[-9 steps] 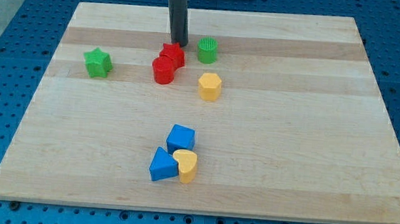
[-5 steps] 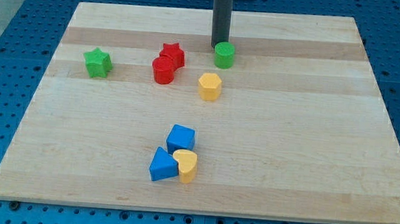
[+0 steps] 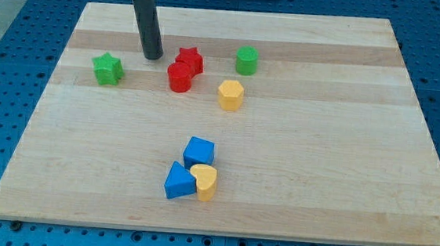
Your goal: Push the red star slightly right
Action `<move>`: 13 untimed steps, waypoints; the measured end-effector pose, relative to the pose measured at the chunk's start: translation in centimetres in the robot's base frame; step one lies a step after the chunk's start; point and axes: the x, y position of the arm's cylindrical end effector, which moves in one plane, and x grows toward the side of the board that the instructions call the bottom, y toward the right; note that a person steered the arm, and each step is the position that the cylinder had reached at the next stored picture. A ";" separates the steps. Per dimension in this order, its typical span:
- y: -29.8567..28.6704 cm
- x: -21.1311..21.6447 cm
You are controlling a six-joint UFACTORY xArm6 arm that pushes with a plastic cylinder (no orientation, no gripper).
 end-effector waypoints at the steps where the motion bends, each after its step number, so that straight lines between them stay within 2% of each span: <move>1: 0.0 1.7; 3: 0.0 5.5; 6: 1.5 5.4; 9: 2.9 -0.6; 13: 1.4 0.2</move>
